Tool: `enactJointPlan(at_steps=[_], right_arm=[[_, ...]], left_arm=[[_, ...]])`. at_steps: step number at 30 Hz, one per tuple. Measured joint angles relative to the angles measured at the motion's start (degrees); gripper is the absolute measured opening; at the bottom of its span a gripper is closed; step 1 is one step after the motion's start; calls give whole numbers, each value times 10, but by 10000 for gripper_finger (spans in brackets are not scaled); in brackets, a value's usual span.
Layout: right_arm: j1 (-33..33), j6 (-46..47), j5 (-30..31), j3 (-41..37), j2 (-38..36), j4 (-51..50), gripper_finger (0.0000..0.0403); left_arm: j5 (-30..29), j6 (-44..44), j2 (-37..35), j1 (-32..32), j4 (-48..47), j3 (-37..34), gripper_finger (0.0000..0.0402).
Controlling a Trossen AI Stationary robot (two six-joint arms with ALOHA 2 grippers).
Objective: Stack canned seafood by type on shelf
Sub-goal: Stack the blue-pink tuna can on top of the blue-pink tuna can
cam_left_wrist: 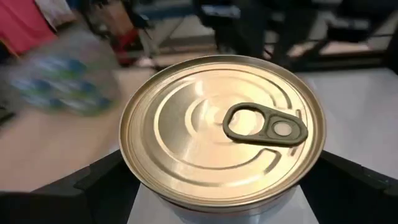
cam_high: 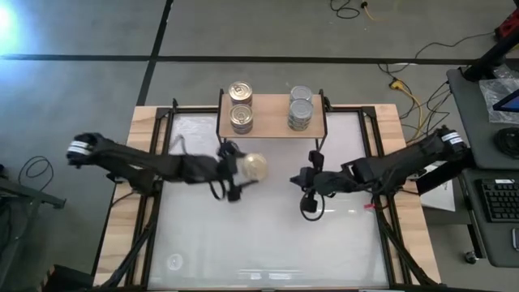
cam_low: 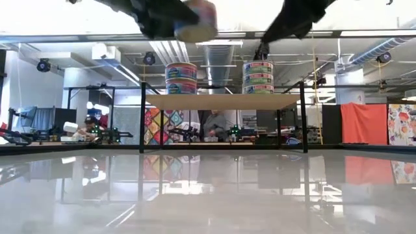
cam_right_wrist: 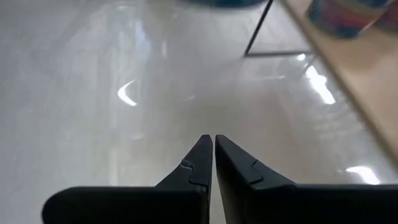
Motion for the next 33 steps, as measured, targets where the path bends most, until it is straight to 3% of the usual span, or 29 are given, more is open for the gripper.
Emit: enactJointPlan(at_steps=[2, 7, 14, 26, 33], right_arm=[[-6, -15, 11, 15, 2, -1, 12], [-37, -39, 10, 51, 33, -10, 12], [-109, -109, -18, 138, 76, -7, 12], [-240, -186, -188, 285, 172, 18, 12], [-283, -249, -205, 390, 247, 23, 12]], left_arm=[[18, 21, -41, 32, -29, 3, 359], [147, 65, -110, 152, -89, 11, 359], [288, 101, -123, 327, -144, 50, 359], [379, 147, -96, 451, -170, 69, 359], [422, 158, -75, 488, -178, 69, 359]])
